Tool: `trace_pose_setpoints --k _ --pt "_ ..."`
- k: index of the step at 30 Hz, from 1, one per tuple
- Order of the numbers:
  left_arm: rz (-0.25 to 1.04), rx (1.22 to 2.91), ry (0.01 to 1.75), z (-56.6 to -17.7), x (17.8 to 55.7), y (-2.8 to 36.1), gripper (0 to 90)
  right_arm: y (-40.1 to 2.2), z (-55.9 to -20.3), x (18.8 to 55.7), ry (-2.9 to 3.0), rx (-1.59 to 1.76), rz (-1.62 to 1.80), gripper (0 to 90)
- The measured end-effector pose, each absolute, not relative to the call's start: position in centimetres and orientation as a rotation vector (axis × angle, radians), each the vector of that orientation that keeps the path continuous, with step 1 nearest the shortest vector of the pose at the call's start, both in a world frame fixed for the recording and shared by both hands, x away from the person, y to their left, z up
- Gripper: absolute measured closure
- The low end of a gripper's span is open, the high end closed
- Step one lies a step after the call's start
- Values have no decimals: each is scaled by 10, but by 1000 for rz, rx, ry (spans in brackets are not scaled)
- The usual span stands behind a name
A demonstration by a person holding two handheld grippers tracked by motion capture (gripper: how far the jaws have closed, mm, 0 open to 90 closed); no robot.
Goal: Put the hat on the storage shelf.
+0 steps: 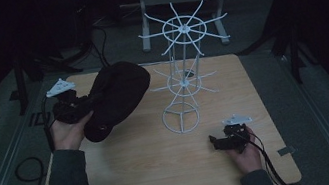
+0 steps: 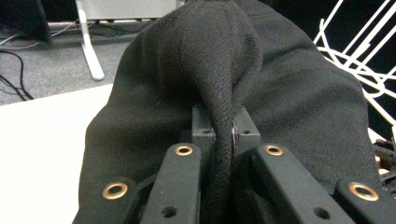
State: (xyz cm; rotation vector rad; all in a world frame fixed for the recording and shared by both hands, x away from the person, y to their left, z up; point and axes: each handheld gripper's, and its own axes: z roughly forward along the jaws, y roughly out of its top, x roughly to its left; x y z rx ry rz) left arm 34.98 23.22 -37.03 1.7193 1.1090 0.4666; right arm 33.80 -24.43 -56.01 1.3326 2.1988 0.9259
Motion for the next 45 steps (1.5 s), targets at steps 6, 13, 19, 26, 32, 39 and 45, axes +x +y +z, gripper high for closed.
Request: trace_pose_setpoints --k 6,13,19,26,32,39,45 --pt "468 1690 1102 -364 347 232 847 -244 -560 338 2199 1330 926 115" --pt "464 1680 1084 -360 344 233 847 -244 -560 338 2199 1329 926 115" --pt "451 1679 1071 -356 344 233 846 -245 -560 338 2200 1329 925 115" --pt "443 1679 1048 -351 344 234 846 -244 -560 338 2201 1328 925 115" --pt "436 1663 1023 -344 342 233 846 -244 -560 338 2200 1328 924 115" --pt "421 1641 1009 -340 340 236 846 -244 -560 338 2201 1329 924 115" --pt "432 1635 991 -334 337 236 846 -244 -560 338 2201 1328 924 115"
